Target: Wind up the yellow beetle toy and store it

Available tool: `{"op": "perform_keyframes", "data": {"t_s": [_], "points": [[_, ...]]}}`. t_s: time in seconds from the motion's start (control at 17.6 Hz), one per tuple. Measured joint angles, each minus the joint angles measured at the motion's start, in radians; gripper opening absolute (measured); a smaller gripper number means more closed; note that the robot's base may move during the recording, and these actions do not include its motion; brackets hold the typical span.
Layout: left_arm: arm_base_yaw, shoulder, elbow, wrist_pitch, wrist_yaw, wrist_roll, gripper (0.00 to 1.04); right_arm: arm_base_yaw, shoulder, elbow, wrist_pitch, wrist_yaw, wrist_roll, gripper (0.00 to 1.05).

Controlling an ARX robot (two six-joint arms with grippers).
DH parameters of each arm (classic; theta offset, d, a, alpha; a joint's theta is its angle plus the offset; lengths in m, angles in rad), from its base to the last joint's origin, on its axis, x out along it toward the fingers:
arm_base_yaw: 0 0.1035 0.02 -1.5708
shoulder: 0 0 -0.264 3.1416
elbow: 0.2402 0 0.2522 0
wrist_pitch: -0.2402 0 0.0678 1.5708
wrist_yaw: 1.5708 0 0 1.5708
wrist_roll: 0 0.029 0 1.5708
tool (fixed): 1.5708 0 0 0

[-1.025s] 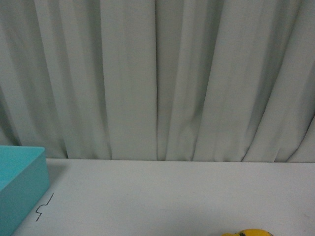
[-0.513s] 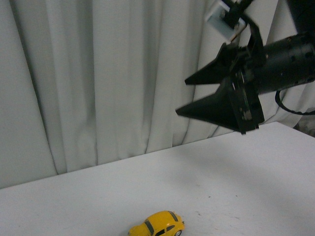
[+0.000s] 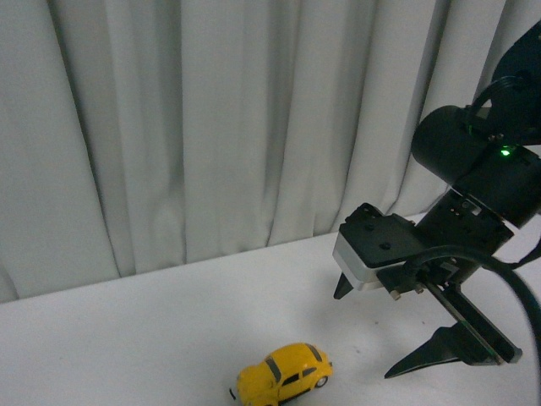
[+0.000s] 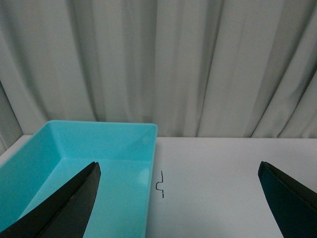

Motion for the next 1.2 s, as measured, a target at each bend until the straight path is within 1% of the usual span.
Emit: {"op": "perform_keyframes", "data": {"t_s": [0.06, 0.17, 0.4, 0.57, 0.8, 0.91, 1.03, 1.2], "points": [[0.0, 0.0, 0.0, 0.0, 0.0, 0.0, 0.98, 0.014, 0.039, 0.014, 0.022, 0.032, -0.011, 0.98], [0.0, 0.0, 0.0, 0.0, 0.0, 0.0, 0.98, 0.035, 0.093, 0.042, 0.051, 0.061, -0.018, 0.98], [0.0, 0.0, 0.0, 0.0, 0.0, 0.0, 0.98, 0.101, 0.193, 0.108, 0.077, 0.085, -0.021, 0.98], [0.0, 0.0, 0.0, 0.0, 0.0, 0.0, 0.98, 0.132, 0.245, 0.13, 0.151, 0.106, -0.023, 0.98], [0.0, 0.0, 0.0, 0.0, 0.0, 0.0, 0.98, 0.189, 0.274, 0.137, 0.134, 0.121, -0.024, 0.98], [0.0, 0.0, 0.0, 0.0, 0.0, 0.0, 0.98, 0.201, 0.283, 0.137, 0.137, 0.138, -0.024, 0.98], [0.0, 0.0, 0.0, 0.0, 0.0, 0.0, 0.98, 0.2, 0.296, 0.133, 0.176, 0.178, -0.024, 0.98], [0.0, 0.0, 0.0, 0.0, 0.0, 0.0, 0.98, 0.204, 0.296, 0.132, 0.18, 0.174, -0.024, 0.97]]}}
